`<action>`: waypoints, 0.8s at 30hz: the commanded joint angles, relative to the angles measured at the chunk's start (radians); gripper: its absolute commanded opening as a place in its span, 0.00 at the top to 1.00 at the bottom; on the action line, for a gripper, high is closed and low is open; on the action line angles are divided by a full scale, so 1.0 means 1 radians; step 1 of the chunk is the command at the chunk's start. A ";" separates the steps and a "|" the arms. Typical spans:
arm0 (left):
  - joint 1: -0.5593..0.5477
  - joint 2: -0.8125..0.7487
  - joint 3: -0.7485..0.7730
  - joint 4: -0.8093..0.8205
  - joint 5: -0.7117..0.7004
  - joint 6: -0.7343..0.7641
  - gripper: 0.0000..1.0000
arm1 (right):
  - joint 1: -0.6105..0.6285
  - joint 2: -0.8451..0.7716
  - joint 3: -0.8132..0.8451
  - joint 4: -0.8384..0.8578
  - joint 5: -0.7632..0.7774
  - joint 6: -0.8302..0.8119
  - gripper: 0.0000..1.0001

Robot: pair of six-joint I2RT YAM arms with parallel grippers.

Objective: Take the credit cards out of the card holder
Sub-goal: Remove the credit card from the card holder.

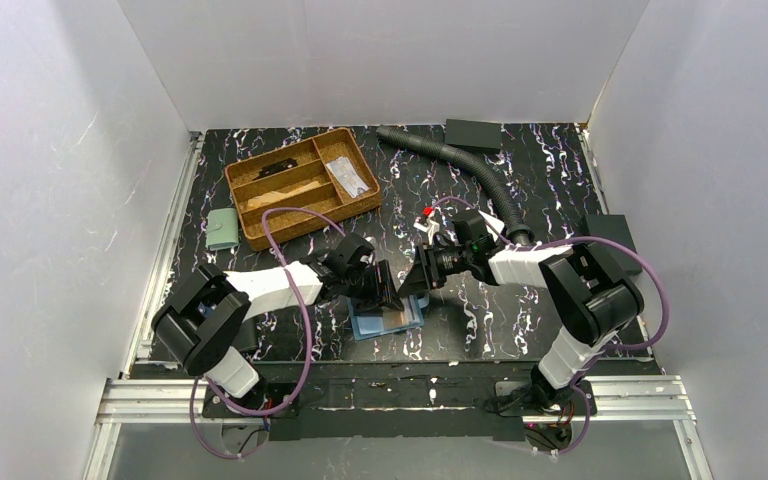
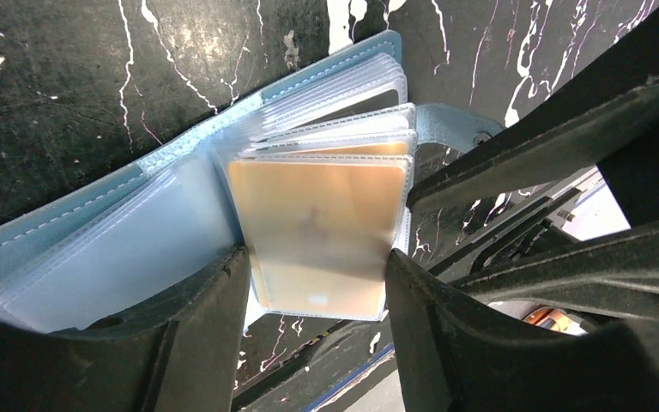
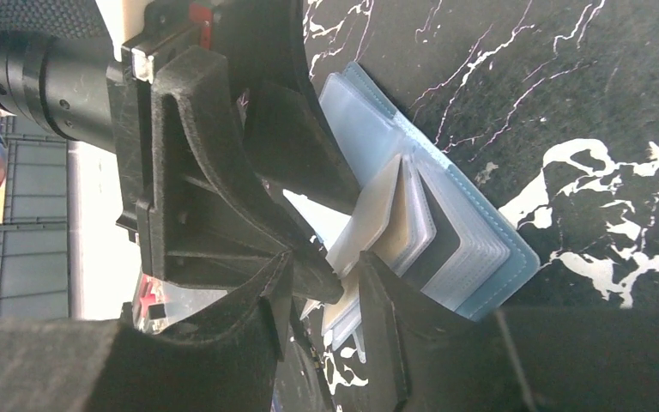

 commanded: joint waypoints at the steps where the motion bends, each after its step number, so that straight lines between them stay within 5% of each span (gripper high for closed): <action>1: 0.007 -0.037 -0.038 -0.028 0.012 0.009 0.67 | 0.002 0.001 0.019 0.006 0.014 0.002 0.58; 24: 0.022 -0.078 -0.111 0.063 0.067 0.019 0.67 | 0.016 0.039 0.028 0.002 0.017 0.005 0.52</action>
